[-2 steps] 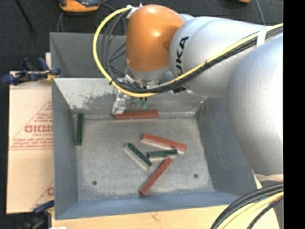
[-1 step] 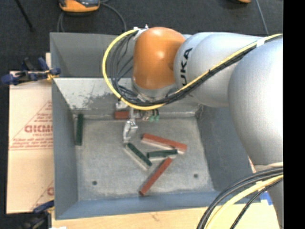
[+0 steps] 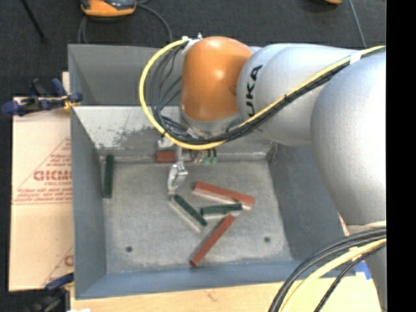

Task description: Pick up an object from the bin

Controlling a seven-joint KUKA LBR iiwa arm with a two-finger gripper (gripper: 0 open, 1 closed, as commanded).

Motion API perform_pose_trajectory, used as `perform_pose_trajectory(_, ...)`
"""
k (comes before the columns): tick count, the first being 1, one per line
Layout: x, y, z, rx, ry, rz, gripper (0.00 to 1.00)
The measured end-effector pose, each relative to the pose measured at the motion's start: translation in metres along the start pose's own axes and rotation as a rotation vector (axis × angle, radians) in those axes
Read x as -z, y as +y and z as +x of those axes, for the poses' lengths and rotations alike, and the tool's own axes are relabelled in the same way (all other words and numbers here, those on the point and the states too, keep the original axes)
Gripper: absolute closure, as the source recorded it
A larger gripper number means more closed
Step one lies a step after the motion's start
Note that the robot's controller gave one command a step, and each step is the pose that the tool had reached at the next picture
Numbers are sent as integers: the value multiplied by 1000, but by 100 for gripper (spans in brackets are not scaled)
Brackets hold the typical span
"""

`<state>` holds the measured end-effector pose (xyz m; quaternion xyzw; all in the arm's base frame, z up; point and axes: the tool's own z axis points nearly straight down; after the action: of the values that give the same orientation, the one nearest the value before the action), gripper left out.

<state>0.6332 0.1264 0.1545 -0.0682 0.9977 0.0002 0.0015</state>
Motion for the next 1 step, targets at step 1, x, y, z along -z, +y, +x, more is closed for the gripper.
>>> perform_pose_trajectory(1, 21, 12, 5, 53, 1, 1, 0)
